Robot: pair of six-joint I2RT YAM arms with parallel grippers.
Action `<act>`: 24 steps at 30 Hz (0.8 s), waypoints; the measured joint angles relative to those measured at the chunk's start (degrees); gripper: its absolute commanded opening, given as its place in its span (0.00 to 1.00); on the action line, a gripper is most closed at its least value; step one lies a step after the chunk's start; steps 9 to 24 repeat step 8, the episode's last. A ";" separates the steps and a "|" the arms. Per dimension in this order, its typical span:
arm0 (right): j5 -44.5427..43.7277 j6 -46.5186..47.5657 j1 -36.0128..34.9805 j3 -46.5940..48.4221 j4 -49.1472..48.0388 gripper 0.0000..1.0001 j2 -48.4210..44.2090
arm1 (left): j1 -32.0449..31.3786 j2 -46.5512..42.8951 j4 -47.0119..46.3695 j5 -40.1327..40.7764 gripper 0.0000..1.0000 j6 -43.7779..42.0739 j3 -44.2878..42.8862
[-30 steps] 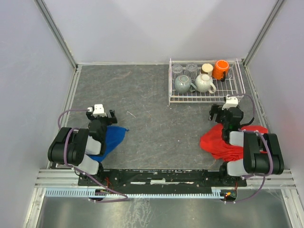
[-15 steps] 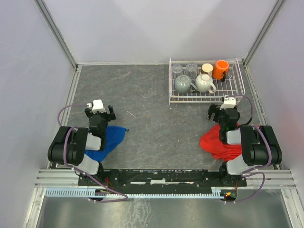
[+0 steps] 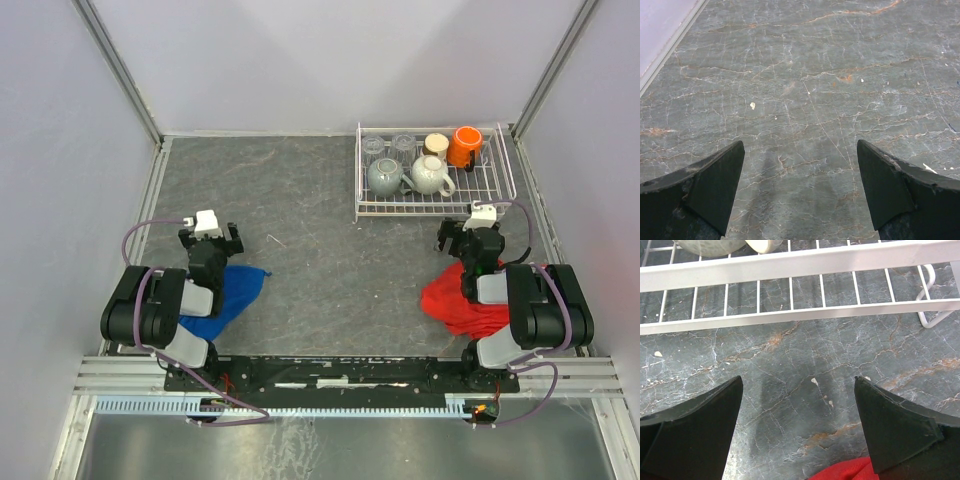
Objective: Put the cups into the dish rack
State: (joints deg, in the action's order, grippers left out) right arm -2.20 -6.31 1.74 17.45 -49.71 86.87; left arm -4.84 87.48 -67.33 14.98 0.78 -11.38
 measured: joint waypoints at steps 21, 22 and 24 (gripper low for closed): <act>-0.48 0.15 -0.42 0.87 0.48 1.00 0.00 | 0.00 0.00 0.00 0.00 0.99 0.00 0.00; -0.48 0.15 -0.42 0.87 0.48 1.00 0.00 | 0.00 0.00 0.00 0.00 0.99 0.00 0.00; -0.48 0.15 -0.42 0.87 0.48 1.00 0.00 | 0.00 0.00 0.00 0.00 0.99 0.00 0.00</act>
